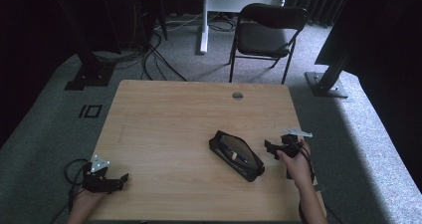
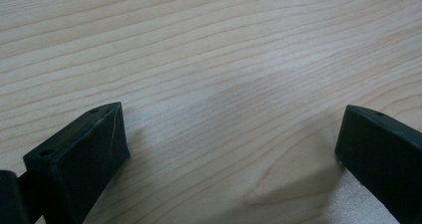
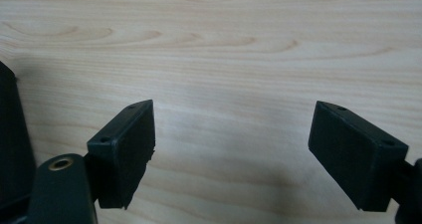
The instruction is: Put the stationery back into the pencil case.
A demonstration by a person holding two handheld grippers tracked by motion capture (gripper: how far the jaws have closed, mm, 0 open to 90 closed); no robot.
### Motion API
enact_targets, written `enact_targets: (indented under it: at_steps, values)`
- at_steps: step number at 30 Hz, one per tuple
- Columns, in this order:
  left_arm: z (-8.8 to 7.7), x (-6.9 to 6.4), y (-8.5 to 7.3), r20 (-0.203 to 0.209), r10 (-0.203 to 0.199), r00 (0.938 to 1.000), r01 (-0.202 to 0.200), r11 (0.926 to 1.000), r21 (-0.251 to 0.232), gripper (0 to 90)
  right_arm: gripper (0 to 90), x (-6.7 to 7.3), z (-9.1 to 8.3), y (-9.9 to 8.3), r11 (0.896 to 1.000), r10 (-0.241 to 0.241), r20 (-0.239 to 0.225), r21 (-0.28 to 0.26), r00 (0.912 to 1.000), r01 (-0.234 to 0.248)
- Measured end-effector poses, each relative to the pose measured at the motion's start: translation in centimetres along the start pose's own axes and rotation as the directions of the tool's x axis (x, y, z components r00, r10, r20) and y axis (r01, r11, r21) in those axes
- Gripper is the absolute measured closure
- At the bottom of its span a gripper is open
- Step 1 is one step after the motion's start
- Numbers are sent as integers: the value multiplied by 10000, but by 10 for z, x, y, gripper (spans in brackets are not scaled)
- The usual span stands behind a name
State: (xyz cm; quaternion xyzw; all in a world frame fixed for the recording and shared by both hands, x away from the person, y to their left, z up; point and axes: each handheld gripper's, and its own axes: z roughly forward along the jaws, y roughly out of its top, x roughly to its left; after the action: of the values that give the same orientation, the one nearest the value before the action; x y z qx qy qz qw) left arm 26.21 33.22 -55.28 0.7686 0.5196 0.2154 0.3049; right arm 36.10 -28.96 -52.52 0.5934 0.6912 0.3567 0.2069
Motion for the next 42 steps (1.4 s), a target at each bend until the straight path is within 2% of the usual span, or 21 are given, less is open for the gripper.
enact_targets:
  at_steps: [9, 17, 29, 32, 35, 38, 42]
  values:
    - [0, 0, 0, -1, 2, 10000, -2, 10000, 1, 2, 143, -5, -8, -21, 9999, -146, 344, -31, 9993, 147]
    - [0, 0, 0, -1, 5, 10000, -5, 10000, 1, 2, 139, -7, -22, -41, 9998, 42, 458, -214, 9989, -32]
    - [0, 0, 0, -4, 27, 10000, -27, 10000, 13, 2, 139, -7, -43, -61, 9989, 107, 1087, -464, 9940, -57]
    - [0, 0, 0, -3, 19, 10000, -19, 10000, -1, 2, 139, -10, -45, -67, 9991, 192, 1109, -402, 9936, -148]
    - [0, 0, 0, -4, 26, 10000, -26, 10000, 2, 2, 139, -12, -46, -74, 9998, -160, 1199, -100, 9927, 173]
    - [0, 0, 0, -4, 27, 10000, -27, 10000, 2, 2, 137, -15, -44, -79, 9999, -88, 1270, 61, 9919, 81]
    - [0, 0, 0, -6, 26, 10000, -26, 10000, -1, 2, 138, -17, -47, -82, 9997, -245, 1470, 126, 9888, 229]
